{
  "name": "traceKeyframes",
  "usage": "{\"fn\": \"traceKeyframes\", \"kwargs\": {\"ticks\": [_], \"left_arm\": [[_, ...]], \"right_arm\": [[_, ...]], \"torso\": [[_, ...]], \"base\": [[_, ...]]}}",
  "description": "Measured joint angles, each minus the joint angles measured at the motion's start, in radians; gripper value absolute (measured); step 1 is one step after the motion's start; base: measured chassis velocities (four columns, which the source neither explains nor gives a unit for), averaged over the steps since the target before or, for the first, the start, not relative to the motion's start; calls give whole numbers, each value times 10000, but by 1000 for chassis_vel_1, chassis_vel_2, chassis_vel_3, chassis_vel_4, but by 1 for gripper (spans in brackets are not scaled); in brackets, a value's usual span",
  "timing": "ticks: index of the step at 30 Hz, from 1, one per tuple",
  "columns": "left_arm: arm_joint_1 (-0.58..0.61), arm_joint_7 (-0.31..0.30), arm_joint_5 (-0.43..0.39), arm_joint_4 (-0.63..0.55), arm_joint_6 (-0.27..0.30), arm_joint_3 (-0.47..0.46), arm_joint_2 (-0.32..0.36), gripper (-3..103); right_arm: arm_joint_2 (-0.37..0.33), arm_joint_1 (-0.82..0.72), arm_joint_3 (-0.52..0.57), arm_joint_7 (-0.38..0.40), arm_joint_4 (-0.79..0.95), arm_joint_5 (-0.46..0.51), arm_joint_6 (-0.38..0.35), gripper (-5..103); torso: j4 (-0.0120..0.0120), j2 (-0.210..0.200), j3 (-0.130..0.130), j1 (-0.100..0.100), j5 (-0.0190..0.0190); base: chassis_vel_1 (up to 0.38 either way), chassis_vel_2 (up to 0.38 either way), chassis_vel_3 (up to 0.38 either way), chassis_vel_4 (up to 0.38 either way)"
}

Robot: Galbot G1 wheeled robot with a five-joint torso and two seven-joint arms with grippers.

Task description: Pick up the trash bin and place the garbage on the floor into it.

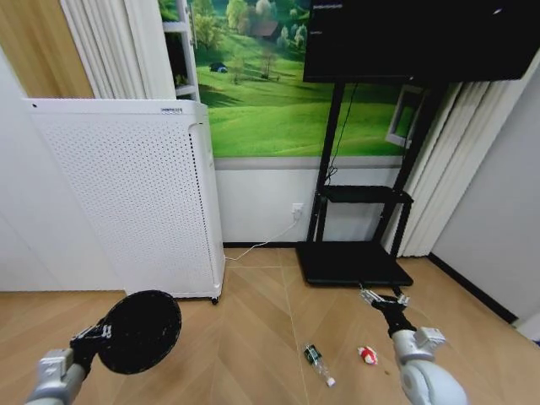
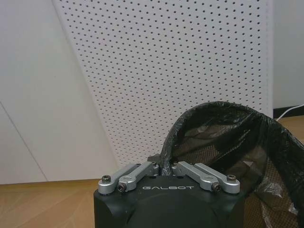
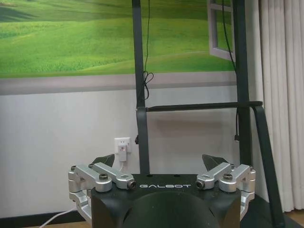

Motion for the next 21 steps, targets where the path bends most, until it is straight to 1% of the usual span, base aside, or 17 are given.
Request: {"fn": "traceKeyframes", "kwargs": {"ticks": [1, 3, 4, 6, 7, 9, 10, 11, 12, 13, 14, 15, 16, 17, 18, 20, 21], "left_arm": [[-25, 7, 6, 15, -1, 42, -4, 4], [-51, 10, 13, 30, -2, 72, -7, 4], [-88, 11, 29, 51, -10, 105, -7, 4], [-142, 9, 83, 105, -12, 192, 5, 4], [-142, 9, 83, 105, -12, 192, 5, 4], [-267, 0, 148, 170, -13, 335, 72, 4], [-267, 0, 148, 170, -13, 335, 72, 4], [-318, -9, 151, 187, -13, 414, 105, 4], [-397, -13, 157, 206, -12, 529, 146, 4], [-397, -13, 157, 206, -12, 529, 146, 4], [-448, -15, 166, 218, -12, 597, 163, 4], [-516, -18, 181, 247, -14, 709, 182, 4], [-516, -18, 181, 247, -14, 709, 182, 4], [-593, -18, 218, 296, -32, 845, 205, 4], [-593, -18, 218, 296, -32, 845, 205, 4], [-798, -25, 310, 388, -62, 1137, 248, 4], [-798, -25, 310, 388, -62, 1137, 248, 4]], "right_arm": [[-5, 0, -1, -4, -13, -76, -5, 100], [-13, -4, -29, 35, -18, -88, -23, 100], [-31, -6, -61, 76, -26, -133, -68, 100], [-123, 13, -130, 90, -77, -245, -113, 100], [-123, 13, -130, 90, -77, -245, -113, 100], [-473, 93, -331, 197, -137, -65, -254, 100], [-473, 93, -331, 197, -137, -65, -254, 100], [-738, 118, -407, 207, -188, -202, -396, 100], [-1296, 125, -591, 212, -329, -497, -539, 100], [-1296, 125, -591, 212, -329, -497, -539, 100], [-1740, 118, -743, 251, -424, -595, -628, 100], [-2375, 92, -968, 186, -609, -609, -649, 100], [-2375, 92, -968, 186, -609, -609, -649, 100], [-2853, 75, -1204, 82, -835, -737, -526, 100], [-2853, 75, -1204, 82, -835, -737, -526, 100], [-3519, 3, -1699, -12, -1217, -1279, -225, 100], [-3519, 3, -1699, -12, -1217, -1279, -225, 100]], "torso": [[-8, 1, 0, 0, -3], [-11, 1, 0, 0, -1], [-11, 0, 0, 0, -1], [0, 0, 0, 0, -4], [0, 0, 0, 0, -4], [3, 1, -1, 0, -4], [3, 1, -1, 0, -4], [2, 0, -1, -1, -6], [0, 1, 0, -1, -5], [0, 1, 0, -1, -5], [0, 1, -1, -1, -2], [-3, 1, -1, -1, -6], [-3, 1, -1, -1, -6], [-2, 0, 0, -1, -5], [-2, 0, 0, -1, -5], [-4, 0, 0, 0, -3], [-4, 0, 0, 0, -3]], "base": [[-98, -66, 68, 30], [-98, -34, 5, 7], [-22, -34, -62, -29], [54, 29, -67, -38], [54, 29, -71, -38], [103, 71, -79, -44], [104, 84, -79, -48], [104, 60, -74, -48], [30, 25, -65, -18], [30, 25, -65, -18], [0, 0, 0, 0], [0, 0, 0, 0], [0, 0, 0, 0], [0, 0, 0, 0], [0, 0, 0, 0], [0, 0, 0, 0], [0, 0, 0, 0]]}}
